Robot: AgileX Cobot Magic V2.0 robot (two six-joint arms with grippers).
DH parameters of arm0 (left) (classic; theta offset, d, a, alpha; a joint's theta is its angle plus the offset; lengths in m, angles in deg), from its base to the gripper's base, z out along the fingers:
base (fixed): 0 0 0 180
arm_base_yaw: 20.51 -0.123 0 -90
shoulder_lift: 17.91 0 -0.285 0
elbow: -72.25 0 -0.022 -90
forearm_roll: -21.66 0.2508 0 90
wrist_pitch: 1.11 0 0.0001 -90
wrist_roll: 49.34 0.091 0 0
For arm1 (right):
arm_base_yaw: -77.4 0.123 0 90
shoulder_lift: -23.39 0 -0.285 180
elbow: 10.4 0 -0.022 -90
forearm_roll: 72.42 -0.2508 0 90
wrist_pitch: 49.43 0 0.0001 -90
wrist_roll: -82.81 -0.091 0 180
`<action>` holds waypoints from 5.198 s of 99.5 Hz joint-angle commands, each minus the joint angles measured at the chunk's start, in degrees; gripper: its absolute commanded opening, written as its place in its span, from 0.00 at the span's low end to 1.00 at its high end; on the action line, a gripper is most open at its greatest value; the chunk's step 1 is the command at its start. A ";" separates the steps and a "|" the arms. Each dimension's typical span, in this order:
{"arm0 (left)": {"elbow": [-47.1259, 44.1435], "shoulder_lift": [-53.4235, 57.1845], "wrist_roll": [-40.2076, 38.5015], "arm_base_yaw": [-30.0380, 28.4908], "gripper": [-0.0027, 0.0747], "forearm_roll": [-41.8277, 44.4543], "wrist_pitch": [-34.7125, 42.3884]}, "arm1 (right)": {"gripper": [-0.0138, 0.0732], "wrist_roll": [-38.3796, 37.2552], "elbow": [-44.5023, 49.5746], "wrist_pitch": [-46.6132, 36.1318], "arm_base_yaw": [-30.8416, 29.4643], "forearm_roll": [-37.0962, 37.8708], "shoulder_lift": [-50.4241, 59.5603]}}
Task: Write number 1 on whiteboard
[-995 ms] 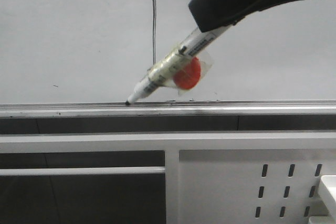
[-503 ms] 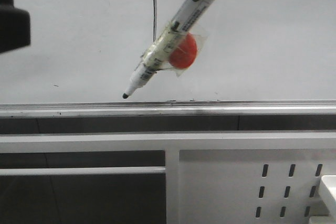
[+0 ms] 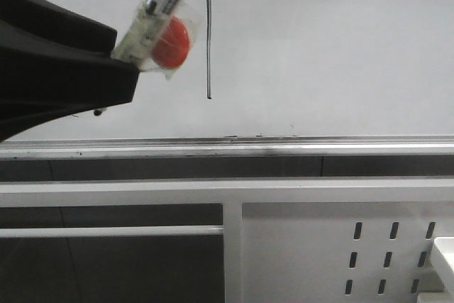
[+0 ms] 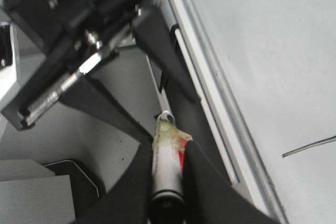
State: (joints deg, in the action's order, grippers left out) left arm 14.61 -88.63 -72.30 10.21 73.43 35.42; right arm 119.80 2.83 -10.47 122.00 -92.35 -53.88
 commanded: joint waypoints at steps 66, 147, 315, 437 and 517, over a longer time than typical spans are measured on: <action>1.80 -0.85 0.00 0.47 0.01 -1.59 5.27 | 0.08 0.49 -2.84 -2.53 0.57 -0.46 1.07; -6.15 -0.85 -0.10 0.47 0.01 -33.93 16.00 | 0.33 -1.97 -2.87 -1.82 -4.77 1.75 12.85; -3.88 -27.74 0.64 0.47 0.01 -48.66 41.48 | 0.08 -5.73 17.04 -18.91 -4.77 -0.72 28.45; -6.08 -25.41 0.64 0.47 0.46 -44.59 41.48 | 0.08 -5.73 17.04 -17.98 -4.77 -0.72 28.84; -21.67 -9.57 3.01 0.47 0.01 -35.13 41.36 | 0.08 -5.73 37.67 -28.56 -4.77 -0.60 51.39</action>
State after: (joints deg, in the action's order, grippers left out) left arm -5.04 -99.67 -69.59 10.55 37.67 64.07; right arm 114.07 38.25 -31.59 117.53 -92.53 -4.85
